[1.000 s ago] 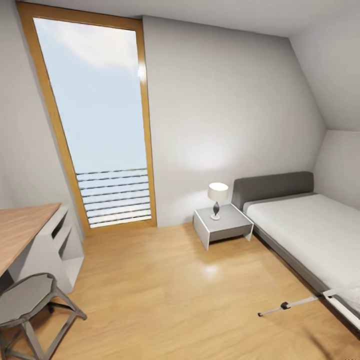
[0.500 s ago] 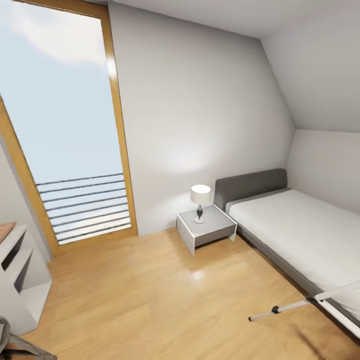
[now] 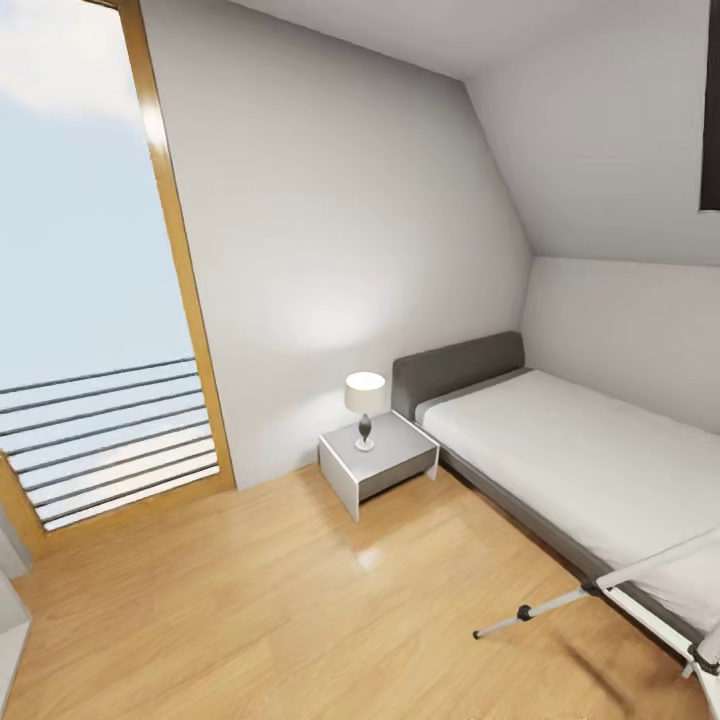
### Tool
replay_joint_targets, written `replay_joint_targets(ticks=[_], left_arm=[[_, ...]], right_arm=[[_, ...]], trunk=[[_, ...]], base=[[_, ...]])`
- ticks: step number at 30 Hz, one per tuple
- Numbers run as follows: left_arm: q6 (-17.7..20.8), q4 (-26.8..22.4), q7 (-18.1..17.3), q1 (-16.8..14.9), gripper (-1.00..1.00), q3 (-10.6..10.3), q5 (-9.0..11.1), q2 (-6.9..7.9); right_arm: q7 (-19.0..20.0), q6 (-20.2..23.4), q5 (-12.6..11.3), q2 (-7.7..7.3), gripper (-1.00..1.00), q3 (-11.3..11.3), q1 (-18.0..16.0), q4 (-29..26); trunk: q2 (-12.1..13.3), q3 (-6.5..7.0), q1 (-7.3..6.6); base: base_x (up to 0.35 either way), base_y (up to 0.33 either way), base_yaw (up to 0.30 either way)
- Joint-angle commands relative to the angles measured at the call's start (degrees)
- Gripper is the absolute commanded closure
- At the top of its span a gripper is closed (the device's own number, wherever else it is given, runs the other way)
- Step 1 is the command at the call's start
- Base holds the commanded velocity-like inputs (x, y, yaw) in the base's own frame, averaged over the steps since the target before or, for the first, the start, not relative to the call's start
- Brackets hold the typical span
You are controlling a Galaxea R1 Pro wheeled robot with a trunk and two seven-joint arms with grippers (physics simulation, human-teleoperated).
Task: Attach the digital camera to the camera tripod in the bedroom.
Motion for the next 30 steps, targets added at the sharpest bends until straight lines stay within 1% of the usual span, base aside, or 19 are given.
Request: replay_joint_targets(ticks=[1, 30], left_arm=[[0.19, 0.0, -0.17, -0.01, 1.0, -0.48, 0.52, 0.04], [-0.08, -0.02, -0.17, -0.01, 1.0, -0.52, 0.6, 0.33]], right_arm=[[0.07, -0.08, 0.47, -0.03, -1.0, -0.48, -0.07, 0.15], [0.2, 0.86, 0.23, 0.09, -1.0, -0.56, 0.03, 0.23]], trunk=[[-0.04, -0.02, 0.02], [-0.04, -0.02, 0.02]], base=[[0.02, 0.012, -0.294], [0.002, 0.001, -0.296]])
